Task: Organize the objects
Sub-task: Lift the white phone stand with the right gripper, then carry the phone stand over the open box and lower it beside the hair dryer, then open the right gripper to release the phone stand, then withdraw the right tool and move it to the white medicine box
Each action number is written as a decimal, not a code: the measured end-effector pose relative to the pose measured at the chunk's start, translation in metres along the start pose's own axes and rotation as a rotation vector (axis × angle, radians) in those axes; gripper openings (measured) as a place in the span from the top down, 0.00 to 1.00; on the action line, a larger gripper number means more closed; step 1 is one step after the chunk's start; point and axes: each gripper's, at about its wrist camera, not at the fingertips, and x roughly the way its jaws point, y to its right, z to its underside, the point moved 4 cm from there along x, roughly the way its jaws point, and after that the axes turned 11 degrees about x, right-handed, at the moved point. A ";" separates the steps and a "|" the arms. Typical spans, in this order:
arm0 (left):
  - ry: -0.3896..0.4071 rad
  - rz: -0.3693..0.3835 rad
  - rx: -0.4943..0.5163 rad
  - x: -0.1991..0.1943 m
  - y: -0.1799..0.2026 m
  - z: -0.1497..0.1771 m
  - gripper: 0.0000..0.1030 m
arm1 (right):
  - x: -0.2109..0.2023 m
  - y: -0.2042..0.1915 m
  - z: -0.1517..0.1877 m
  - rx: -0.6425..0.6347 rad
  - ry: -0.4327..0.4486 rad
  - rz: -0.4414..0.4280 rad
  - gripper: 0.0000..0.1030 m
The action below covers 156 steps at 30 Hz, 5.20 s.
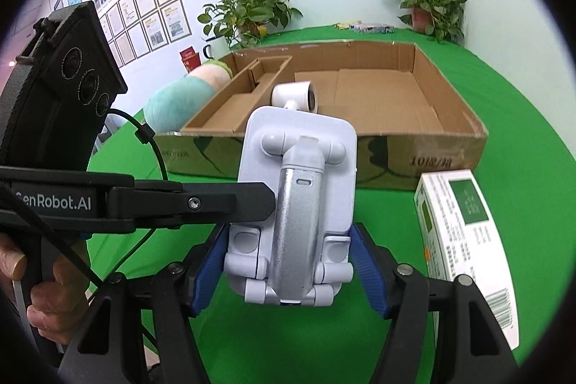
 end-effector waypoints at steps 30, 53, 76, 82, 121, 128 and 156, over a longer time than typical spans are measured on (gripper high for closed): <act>0.004 -0.157 0.059 -0.018 0.009 -0.096 0.89 | 0.020 0.005 -0.088 0.008 0.009 -0.127 0.36; -0.134 -0.218 -0.090 0.052 -0.063 -0.127 0.90 | 0.102 0.034 -0.108 0.082 -0.252 -0.176 0.36; -0.260 -0.330 -0.128 0.068 -0.074 -0.123 0.83 | 0.141 0.052 -0.099 0.146 -0.438 -0.202 0.32; -0.211 -0.353 -0.109 0.039 -0.070 -0.123 0.77 | 0.140 0.061 -0.105 0.177 -0.422 -0.200 0.32; -0.139 -0.427 -0.107 0.018 -0.076 -0.097 0.77 | 0.156 0.037 -0.091 0.061 -0.396 -0.010 0.51; 0.018 -0.705 0.012 -0.017 -0.053 -0.097 0.39 | 0.118 0.038 -0.091 -0.012 -0.265 0.104 0.22; 0.201 -1.040 0.131 -0.054 0.002 -0.027 0.01 | -0.039 0.023 -0.049 -0.056 0.258 0.151 0.11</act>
